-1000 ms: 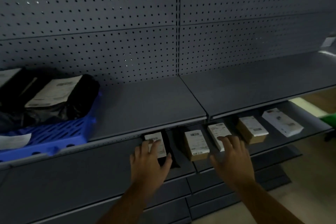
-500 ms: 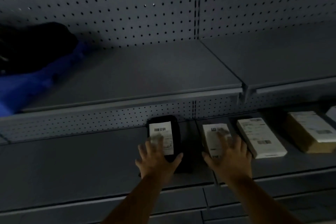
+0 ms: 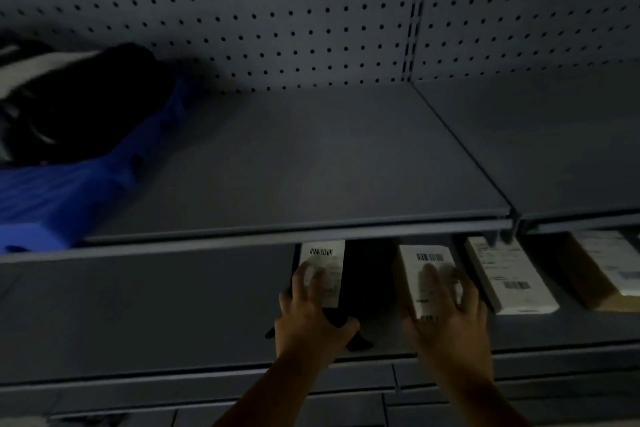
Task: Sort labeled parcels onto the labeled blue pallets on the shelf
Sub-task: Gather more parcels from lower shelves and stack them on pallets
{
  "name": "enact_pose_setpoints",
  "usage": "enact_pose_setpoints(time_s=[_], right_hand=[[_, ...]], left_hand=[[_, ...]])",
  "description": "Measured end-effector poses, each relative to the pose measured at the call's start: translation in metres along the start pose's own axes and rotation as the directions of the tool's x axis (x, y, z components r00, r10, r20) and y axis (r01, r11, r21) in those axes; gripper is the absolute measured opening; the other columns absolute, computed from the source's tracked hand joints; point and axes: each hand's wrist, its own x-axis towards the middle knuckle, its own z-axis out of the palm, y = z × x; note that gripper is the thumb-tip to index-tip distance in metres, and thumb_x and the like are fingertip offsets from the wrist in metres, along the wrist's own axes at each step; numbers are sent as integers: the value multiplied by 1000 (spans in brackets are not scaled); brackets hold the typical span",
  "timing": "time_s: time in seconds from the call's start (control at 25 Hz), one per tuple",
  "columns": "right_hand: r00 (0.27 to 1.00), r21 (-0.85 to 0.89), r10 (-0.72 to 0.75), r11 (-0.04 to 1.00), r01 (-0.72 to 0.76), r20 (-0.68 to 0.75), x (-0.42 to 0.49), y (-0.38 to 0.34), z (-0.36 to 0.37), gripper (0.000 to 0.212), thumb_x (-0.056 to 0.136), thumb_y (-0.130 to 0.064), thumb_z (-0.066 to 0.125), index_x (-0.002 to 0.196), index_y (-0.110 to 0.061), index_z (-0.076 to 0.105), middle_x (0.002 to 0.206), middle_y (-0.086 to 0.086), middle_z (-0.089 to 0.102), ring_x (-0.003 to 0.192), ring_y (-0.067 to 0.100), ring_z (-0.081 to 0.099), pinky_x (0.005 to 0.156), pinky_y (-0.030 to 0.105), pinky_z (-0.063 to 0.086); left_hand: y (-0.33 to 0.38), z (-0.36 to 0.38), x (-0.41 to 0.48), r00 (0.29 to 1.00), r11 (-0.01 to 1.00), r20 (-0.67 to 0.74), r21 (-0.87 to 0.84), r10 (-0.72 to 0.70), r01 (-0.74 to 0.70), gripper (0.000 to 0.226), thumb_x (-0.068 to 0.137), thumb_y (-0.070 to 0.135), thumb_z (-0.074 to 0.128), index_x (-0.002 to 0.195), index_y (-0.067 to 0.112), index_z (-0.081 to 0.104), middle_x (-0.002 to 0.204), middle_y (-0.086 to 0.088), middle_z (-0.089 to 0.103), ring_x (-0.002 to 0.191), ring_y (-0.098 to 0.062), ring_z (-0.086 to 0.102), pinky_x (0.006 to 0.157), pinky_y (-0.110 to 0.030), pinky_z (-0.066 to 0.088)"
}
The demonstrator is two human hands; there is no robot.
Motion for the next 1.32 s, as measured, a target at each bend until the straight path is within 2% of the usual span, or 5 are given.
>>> enact_pose_setpoints(time_s=[0.52,0.72,0.92,1.16,1.32], right_hand=[[934,69,-268,963,259,236,-50,-108,-108,105,57,-45,87,151,-32,43,152,0,39,118,38,45,85,56,54],[817,160,-444,896,415,368,-89,-151,-111,101,65,-59,77,154,-34,36,160,-3,31,125,31,46,94,48,50],[643,324,-614,788,523,458,-142,-226,-107,100,72,-75,54,155,-49,6,163,-17,5,138,17,30,111,34,37],[479,471,-773,633,614,416,-203,-323,-102,93,74,-73,54,155,-45,19,163,-14,13,138,16,30,111,33,36],[390,494,-847,529,690,363,-222,-382,-100,93,74,-78,45,156,-46,13,161,-13,12,134,12,32,104,31,39]], left_hand=[[-26,-154,-161,974,990,-179,-51,-141,134,95,63,76,53,149,54,18,153,40,11,129,-15,38,88,-38,55],[-53,-185,-231,923,965,-282,-57,-262,257,94,64,78,51,149,51,22,155,37,14,130,-16,39,93,-33,51],[-94,-233,-307,824,923,-429,-68,-370,379,95,60,82,47,147,53,26,153,41,14,135,-10,42,100,-23,43],[-144,-296,-383,683,853,-562,-80,-466,516,90,60,80,47,145,55,31,152,44,16,129,-6,45,97,-19,43],[-176,-340,-408,657,833,-579,-76,-484,547,86,63,76,52,144,53,36,153,40,23,125,-8,48,98,-24,45]])
